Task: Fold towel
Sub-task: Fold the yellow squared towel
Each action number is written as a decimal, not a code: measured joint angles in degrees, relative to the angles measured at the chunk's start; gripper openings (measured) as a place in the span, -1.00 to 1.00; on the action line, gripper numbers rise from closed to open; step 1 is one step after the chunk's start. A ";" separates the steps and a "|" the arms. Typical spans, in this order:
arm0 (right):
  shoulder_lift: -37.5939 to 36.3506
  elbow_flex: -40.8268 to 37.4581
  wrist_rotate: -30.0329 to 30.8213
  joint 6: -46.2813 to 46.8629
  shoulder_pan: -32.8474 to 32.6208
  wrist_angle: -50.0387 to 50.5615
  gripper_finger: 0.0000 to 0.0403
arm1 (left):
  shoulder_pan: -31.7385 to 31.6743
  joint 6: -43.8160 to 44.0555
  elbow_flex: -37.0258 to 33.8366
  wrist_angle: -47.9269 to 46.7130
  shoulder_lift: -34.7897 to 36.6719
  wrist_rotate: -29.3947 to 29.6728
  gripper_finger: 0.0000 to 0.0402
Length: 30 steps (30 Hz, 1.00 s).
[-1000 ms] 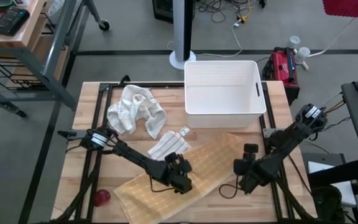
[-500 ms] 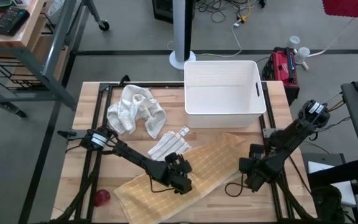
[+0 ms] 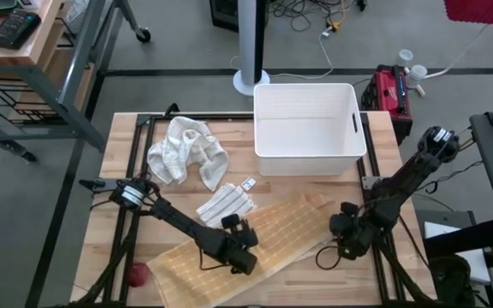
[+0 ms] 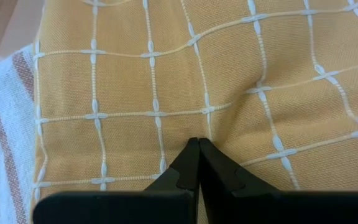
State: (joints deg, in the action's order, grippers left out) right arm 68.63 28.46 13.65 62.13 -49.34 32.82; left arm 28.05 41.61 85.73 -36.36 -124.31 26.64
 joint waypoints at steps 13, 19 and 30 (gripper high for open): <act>2.31 -0.72 7.43 -2.05 0.13 -0.35 -0.30 | -0.11 0.89 -0.09 1.01 -0.09 2.44 -1.00; 1.00 3.59 7.55 -3.91 0.13 6.87 -0.91 | -0.08 0.90 -0.63 1.44 -0.08 2.94 -1.00; 3.54 22.55 9.08 -6.82 0.35 38.04 -0.99 | -0.15 1.37 -2.38 3.85 0.07 3.73 -1.00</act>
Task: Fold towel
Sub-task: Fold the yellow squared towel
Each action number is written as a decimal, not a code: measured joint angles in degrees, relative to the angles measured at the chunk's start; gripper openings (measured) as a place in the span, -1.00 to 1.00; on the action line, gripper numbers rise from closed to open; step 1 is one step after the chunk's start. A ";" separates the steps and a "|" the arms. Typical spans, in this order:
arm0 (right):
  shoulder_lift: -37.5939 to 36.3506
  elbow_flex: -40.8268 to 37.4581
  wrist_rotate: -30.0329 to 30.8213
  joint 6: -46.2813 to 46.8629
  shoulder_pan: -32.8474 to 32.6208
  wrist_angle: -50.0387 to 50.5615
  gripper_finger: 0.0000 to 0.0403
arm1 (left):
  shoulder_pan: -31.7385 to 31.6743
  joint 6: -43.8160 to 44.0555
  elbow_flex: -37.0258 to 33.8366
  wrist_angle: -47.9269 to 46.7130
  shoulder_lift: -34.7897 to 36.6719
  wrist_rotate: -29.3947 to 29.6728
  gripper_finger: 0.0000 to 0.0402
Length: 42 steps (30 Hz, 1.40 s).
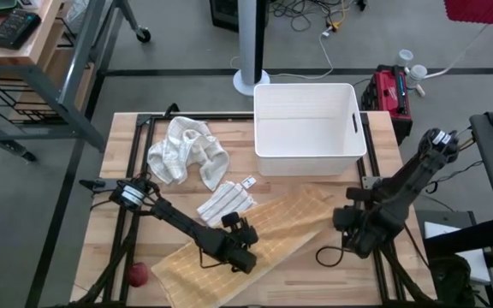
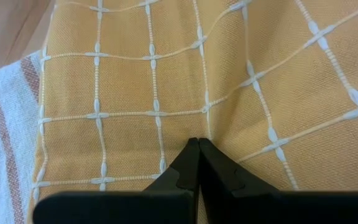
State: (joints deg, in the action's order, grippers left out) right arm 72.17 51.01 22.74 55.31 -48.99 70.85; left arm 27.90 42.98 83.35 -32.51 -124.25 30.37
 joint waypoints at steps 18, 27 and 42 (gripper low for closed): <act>21.53 19.07 0.63 -18.65 4.72 18.38 -1.00 | 0.02 0.47 -0.04 0.28 0.00 -0.67 -1.00; 31.64 19.14 -2.02 -23.24 2.46 3.33 -1.00 | -0.04 0.79 -0.24 0.42 0.00 -0.77 -1.00; 28.02 19.11 4.18 -33.58 3.25 -28.67 -0.63 | 0.02 1.09 -0.24 0.56 0.00 0.35 -1.00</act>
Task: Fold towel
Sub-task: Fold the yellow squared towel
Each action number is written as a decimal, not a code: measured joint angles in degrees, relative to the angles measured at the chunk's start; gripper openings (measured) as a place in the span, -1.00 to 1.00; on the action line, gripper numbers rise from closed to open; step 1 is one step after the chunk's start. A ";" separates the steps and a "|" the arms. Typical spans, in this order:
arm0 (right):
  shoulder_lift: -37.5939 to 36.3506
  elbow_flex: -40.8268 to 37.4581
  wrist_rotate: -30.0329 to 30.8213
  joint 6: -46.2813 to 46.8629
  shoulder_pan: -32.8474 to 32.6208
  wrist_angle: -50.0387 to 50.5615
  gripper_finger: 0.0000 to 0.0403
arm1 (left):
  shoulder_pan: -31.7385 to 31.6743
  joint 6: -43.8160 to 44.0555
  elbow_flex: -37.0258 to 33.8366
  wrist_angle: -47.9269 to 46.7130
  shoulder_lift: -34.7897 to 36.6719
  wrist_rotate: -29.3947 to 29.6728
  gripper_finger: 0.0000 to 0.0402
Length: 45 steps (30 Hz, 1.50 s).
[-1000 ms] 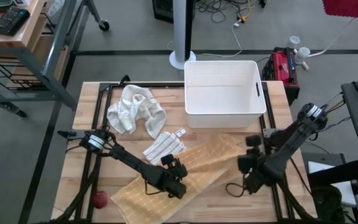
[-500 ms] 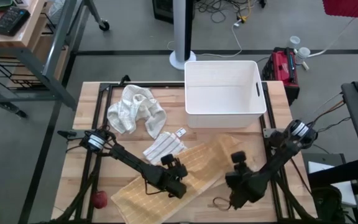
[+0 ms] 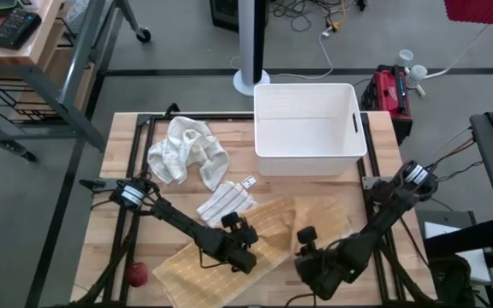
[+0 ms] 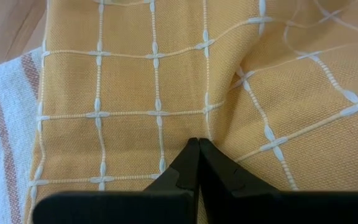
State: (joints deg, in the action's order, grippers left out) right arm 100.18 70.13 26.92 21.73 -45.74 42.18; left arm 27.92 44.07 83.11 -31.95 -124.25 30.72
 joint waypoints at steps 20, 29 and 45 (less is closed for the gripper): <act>-4.78 -6.41 -1.09 6.95 5.43 -10.34 0.05 | -0.04 0.18 0.00 0.25 0.00 0.27 -1.00; -5.57 -10.13 -24.33 7.23 16.20 -10.64 0.06 | -0.04 0.40 0.00 0.50 0.00 0.31 -1.00; -22.63 -21.68 -16.72 20.84 15.88 -5.72 0.09 | -0.04 0.60 0.00 0.68 0.00 0.33 -1.00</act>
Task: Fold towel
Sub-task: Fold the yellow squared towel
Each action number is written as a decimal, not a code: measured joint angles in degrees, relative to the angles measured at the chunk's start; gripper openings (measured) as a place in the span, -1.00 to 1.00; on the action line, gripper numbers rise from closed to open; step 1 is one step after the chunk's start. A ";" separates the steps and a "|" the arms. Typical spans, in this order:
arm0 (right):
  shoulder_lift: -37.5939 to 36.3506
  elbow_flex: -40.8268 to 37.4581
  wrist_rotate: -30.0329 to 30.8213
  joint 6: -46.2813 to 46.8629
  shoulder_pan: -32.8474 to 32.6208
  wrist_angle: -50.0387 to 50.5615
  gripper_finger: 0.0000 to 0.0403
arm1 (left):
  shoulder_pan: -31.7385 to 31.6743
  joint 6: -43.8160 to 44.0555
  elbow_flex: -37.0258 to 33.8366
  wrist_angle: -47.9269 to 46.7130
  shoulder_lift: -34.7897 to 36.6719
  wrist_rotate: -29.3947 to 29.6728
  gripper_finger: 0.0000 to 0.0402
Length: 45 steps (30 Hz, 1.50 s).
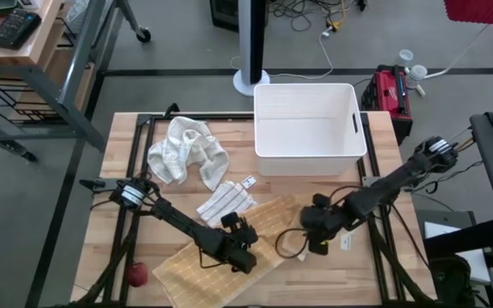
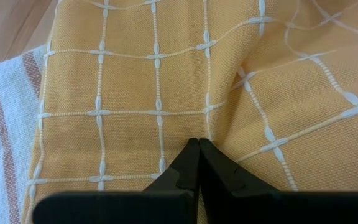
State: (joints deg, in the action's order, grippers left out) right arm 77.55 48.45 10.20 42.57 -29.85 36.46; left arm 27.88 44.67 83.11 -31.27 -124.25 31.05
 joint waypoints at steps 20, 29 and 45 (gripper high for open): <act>-5.81 -23.39 2.44 21.24 0.53 -29.78 0.02 | -0.04 -0.45 -0.02 0.24 -0.01 0.28 -1.00; -0.32 -23.44 2.82 18.69 0.49 -35.87 -0.02 | -0.04 -0.45 -0.02 0.24 -0.02 0.29 -1.00; -6.40 -9.72 2.26 9.36 -1.42 -5.99 -0.98 | -0.12 -0.44 -0.59 0.28 0.00 -0.28 -1.00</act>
State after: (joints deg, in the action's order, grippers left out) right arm 71.15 38.74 12.46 51.93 -31.27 30.47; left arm 27.76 44.23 82.52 -30.98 -124.25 30.76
